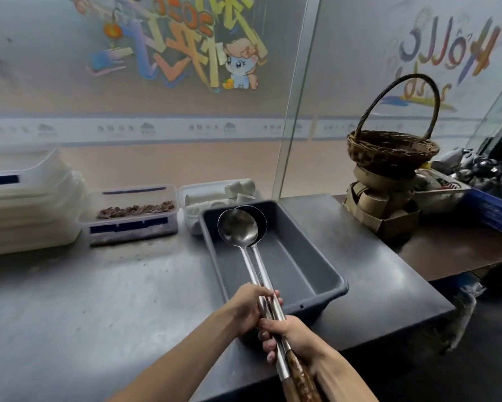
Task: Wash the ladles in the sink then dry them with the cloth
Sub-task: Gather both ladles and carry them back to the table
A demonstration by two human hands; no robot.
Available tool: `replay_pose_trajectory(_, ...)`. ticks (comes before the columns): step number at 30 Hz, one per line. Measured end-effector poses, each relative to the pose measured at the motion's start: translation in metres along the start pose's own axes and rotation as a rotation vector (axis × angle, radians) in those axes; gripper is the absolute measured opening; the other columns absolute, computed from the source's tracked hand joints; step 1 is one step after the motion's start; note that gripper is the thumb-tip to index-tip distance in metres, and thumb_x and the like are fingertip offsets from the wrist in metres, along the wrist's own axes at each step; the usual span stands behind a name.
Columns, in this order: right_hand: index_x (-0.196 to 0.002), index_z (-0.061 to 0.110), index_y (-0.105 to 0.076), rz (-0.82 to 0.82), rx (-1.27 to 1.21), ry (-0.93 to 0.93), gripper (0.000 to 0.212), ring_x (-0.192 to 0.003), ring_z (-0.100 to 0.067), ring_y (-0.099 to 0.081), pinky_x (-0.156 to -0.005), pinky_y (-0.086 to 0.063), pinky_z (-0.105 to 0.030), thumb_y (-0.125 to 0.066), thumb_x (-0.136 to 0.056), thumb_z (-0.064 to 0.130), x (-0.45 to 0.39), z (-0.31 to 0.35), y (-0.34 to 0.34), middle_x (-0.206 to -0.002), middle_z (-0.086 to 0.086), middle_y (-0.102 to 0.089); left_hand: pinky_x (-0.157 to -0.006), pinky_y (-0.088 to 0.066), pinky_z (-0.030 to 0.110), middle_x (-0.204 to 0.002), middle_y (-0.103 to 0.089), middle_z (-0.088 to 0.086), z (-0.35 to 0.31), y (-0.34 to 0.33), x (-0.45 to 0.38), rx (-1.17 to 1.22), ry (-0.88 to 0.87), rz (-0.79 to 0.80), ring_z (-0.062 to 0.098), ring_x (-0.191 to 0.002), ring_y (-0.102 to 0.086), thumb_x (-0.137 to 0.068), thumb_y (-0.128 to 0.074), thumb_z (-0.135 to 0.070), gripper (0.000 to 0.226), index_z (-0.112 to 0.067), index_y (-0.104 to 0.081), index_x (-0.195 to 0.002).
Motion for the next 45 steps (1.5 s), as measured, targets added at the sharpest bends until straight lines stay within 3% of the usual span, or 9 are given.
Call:
replay_pose_trajectory(7,-0.085,0.009,-0.051,0.017,-0.075,-0.207,0.02,-0.045,-0.008,-0.045,-0.041,-0.045,-0.022,-0.047,-0.104,0.008,-0.078,0.067,0.049,-0.066,-0.003,-0.047,-0.058,-0.05,0.026,-0.077,-0.061,0.011,-0.04,-0.007,-0.107,-0.077,0.05,-0.053,0.019,-0.062,-0.06,-0.088,-0.056,0.004,0.01,-0.001,-0.06,-0.081)
replay_pose_trajectory(17,-0.085,0.01,-0.053,0.01,-0.087,-0.392,0.02,-0.044,-0.008,-0.046,-0.041,-0.044,-0.021,-0.046,-0.104,0.007,-0.174,0.094,0.076,-0.064,-0.002,-0.048,-0.051,-0.046,0.023,-0.072,-0.06,0.009,-0.064,0.031,-0.2,-0.058,0.08,-0.197,0.017,-0.058,-0.059,-0.079,-0.061,0.007,0.013,-0.004,-0.062,-0.071)
replay_pose_trajectory(24,-0.091,0.01,-0.052,0.015,-0.055,-0.443,0.014,-0.045,-0.008,-0.049,-0.042,-0.046,-0.022,-0.048,-0.105,0.009,-0.211,0.094,0.084,-0.065,-0.002,-0.05,-0.06,-0.046,0.029,-0.077,-0.059,0.014,-0.064,0.057,-0.235,-0.031,0.114,-0.31,0.025,-0.067,-0.058,-0.068,-0.066,0.007,0.017,-0.006,-0.063,-0.059)
replay_pose_trajectory(26,-0.094,0.009,-0.053,0.007,-0.034,-0.448,0.011,-0.048,-0.009,-0.051,-0.044,-0.049,-0.023,-0.051,-0.104,0.01,-0.214,0.091,0.089,-0.066,-0.002,-0.051,-0.067,-0.046,0.035,-0.084,-0.059,0.017,-0.06,0.061,-0.242,-0.024,0.114,-0.337,0.029,-0.077,-0.057,-0.065,-0.067,0.009,0.018,-0.004,-0.061,-0.075)
replay_pose_trajectory(28,-0.095,0.006,-0.056,0.002,-0.031,-0.442,0.01,-0.051,-0.01,-0.053,-0.046,-0.052,-0.024,-0.054,-0.104,0.009,-0.215,0.087,0.095,-0.067,-0.004,-0.054,-0.066,-0.047,0.036,-0.092,-0.059,0.017,-0.054,0.064,-0.247,-0.02,0.133,-0.377,0.029,-0.082,-0.057,-0.066,-0.067,0.011,0.04,-0.007,-0.048,-0.096)
replay_pose_trajectory(35,-0.091,-0.002,-0.067,0.007,0.056,-0.358,0.016,-0.06,-0.017,-0.064,-0.057,-0.059,-0.028,-0.07,-0.095,0.013,-0.219,0.086,0.106,-0.073,-0.011,-0.065,-0.052,-0.05,0.027,-0.086,-0.065,0.011,-0.051,0.066,-0.254,-0.079,0.134,-0.377,0.021,-0.066,-0.062,-0.067,-0.069,0.009,0.045,-0.008,-0.045,-0.101)
replay_pose_trajectory(41,-0.097,-0.001,-0.073,-0.107,0.25,-0.323,0.042,-0.068,-0.021,-0.067,-0.064,-0.054,-0.031,-0.086,-0.073,0.031,-0.217,0.083,0.11,-0.082,-0.015,-0.07,-0.065,-0.052,0.033,-0.095,-0.057,0.015,-0.038,0.072,-0.252,-0.173,0.149,-0.427,0.025,-0.073,-0.058,-0.077,-0.076,-0.014,0.049,-0.002,-0.048,-0.114)
replay_pose_trajectory(45,-0.102,0.01,-0.075,-0.162,0.542,-0.277,0.064,-0.067,-0.009,-0.064,-0.064,-0.047,-0.021,-0.08,-0.066,0.063,-0.21,0.095,0.11,-0.077,0.005,-0.07,-0.063,-0.058,0.03,-0.096,-0.055,0.008,-0.042,0.077,-0.244,-0.257,0.153,-0.418,0.019,-0.076,-0.059,-0.083,-0.073,-0.027,0.059,-0.008,-0.04,-0.127)
Point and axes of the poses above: each hand's wrist, its own x-axis away from the middle knuckle, its own y-axis out of the back of the hand, z = x × y, the point moved 6 cm from there along -x, towards the middle knuckle
